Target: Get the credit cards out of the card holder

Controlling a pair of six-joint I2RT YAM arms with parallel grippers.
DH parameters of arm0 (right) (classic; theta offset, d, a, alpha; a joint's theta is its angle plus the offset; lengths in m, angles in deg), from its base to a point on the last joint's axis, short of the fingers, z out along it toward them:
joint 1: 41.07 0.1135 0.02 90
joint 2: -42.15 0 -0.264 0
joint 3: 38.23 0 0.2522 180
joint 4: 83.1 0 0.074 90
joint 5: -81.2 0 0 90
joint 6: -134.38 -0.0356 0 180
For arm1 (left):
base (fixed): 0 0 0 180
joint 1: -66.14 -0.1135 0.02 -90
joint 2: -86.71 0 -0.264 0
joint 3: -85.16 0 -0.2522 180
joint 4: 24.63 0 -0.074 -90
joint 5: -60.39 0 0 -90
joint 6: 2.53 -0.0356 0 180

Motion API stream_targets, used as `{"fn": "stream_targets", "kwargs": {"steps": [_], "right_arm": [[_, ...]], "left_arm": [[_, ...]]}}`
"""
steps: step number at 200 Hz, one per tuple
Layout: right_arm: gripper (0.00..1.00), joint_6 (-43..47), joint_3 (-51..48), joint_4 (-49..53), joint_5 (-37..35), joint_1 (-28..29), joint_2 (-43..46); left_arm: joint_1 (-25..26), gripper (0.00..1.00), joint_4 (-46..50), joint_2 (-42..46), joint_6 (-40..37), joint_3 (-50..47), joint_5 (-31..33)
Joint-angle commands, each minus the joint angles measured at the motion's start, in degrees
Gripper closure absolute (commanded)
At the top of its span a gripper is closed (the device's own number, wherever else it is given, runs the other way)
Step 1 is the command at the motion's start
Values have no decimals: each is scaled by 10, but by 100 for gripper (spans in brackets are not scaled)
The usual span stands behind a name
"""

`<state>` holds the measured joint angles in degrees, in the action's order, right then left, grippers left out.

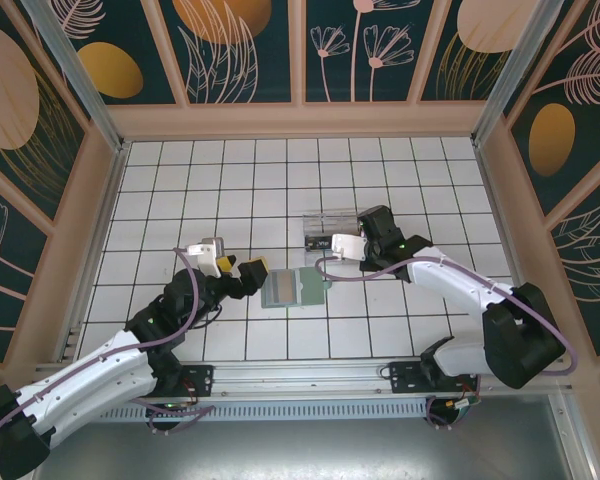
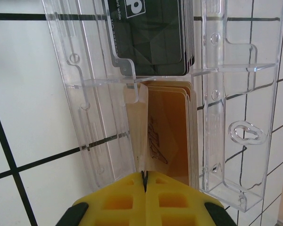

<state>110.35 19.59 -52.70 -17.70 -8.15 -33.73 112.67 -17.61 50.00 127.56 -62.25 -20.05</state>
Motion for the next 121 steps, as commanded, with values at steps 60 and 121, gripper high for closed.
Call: {"fn": "stream_targets", "kwargs": {"steps": [60,121], "right_arm": [[100,22,36,21,11,-8,-7],[100,49,41,29,19,-8,-12]], "left_arm": [[0,1,-9,1,-2,-12,6],[1,2,-9,0,-1,-14,7]]}}
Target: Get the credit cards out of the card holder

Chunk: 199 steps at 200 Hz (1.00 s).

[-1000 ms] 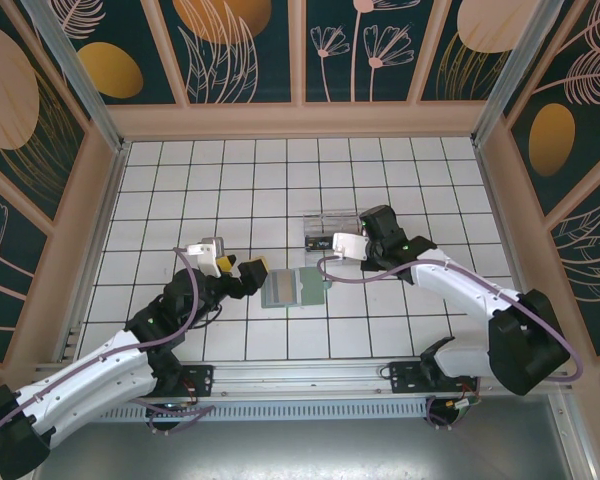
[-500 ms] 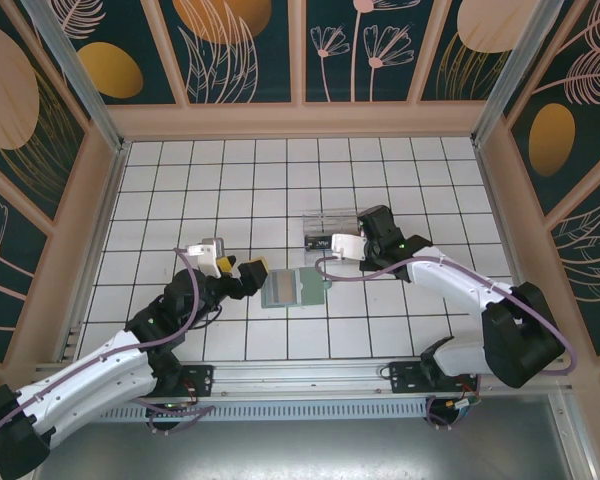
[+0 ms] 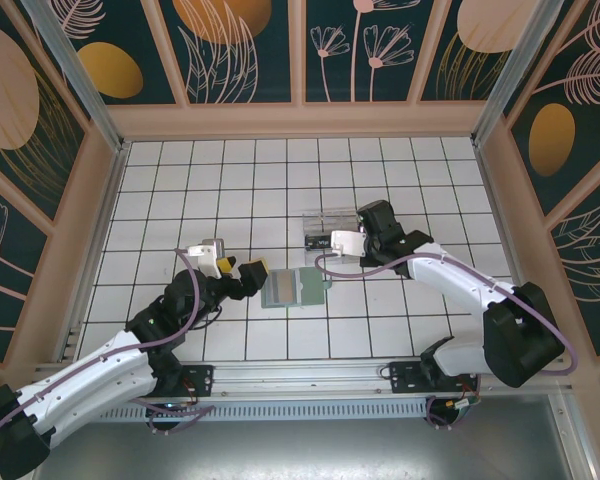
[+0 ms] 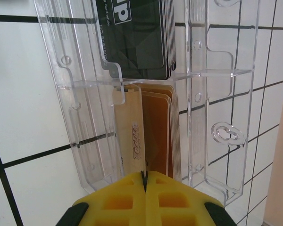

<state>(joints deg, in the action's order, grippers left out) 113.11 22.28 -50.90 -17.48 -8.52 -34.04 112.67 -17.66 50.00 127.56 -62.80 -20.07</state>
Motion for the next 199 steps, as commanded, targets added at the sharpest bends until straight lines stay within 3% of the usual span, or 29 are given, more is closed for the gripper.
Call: {"fn": "stream_targets", "kwargs": {"steps": [1,66,110,127,199], "right_arm": [[100,22,14,11,16,-5,-9],[98,20,-5,-1,25,-9,-10],[87,20,-21,-20,24,-8,-11],[75,18,-23,-27,24,-25,-12],[70,6,-10,-56,17,-34,-19]], "left_arm": [[1,2,-9,0,-2,-9,7],[0,1,-10,1,0,-13,9],[1,1,-11,1,-2,-14,9],[0,2,-11,0,-2,-15,9],[1,1,-13,-3,-3,-16,9]]}}
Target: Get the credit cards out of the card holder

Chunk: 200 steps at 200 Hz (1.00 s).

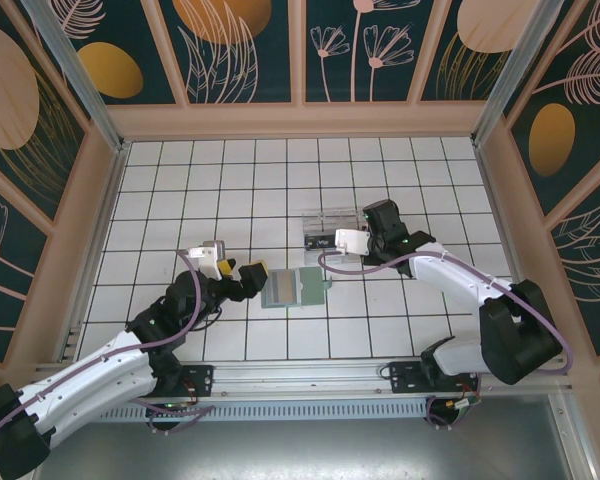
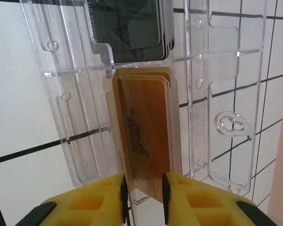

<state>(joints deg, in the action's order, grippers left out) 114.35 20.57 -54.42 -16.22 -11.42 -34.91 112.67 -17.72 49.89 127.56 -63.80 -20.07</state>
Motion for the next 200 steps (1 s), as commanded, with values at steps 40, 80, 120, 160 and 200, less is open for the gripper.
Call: {"fn": "stream_targets", "kwargs": {"steps": [40,80,120,160,200], "right_arm": [[69,-11,19,-37,-3,-7,-21],[69,-6,27,-47,-18,-9,-31],[66,-33,45,-37,-3,-10,-21],[62,-157,66,-46,19,-9,20],[61,-402,96,-44,29,-7,68]], "left_arm": [[0,2,-13,-3,-4,-7,9],[0,2,-13,-2,-4,-8,10],[1,2,-13,-3,-5,-8,13],[0,1,-7,-10,-1,-4,24],[1,1,11,-28,16,1,47]]}}
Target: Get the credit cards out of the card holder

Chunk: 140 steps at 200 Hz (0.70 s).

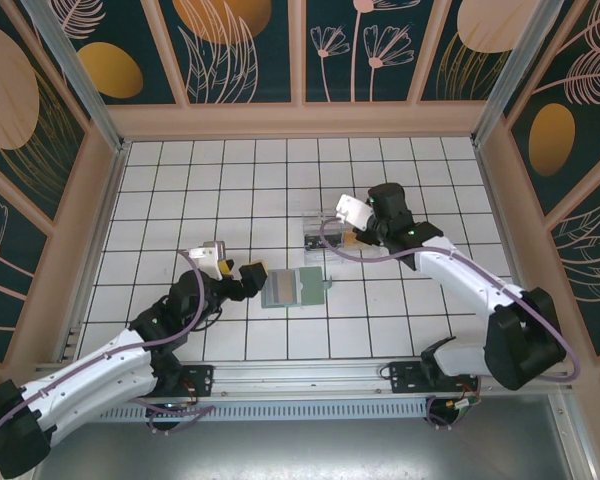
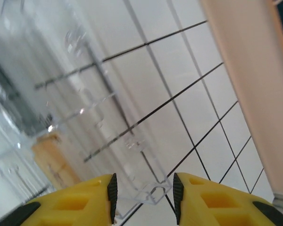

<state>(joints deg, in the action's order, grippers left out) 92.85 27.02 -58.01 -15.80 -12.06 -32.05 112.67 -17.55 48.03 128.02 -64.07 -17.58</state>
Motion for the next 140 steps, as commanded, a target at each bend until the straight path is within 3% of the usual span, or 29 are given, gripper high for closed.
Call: {"fn": "stream_targets", "kwargs": {"steps": [1,62,96,140], "right_arm": [[61,-193,33,-7,25,-1,41],[65,-540,-67,-76,118,20,149],[69,-712,-124,-107,124,70,146],[77,-789,-174,-168,110,173,72]], "left_arm": [[1,1,10,-10,12,4,22],[0,6,25,-101,68,19,-12],[0,24,26,-181,99,33,-37],[0,51,24,-269,106,67,-63]]}}
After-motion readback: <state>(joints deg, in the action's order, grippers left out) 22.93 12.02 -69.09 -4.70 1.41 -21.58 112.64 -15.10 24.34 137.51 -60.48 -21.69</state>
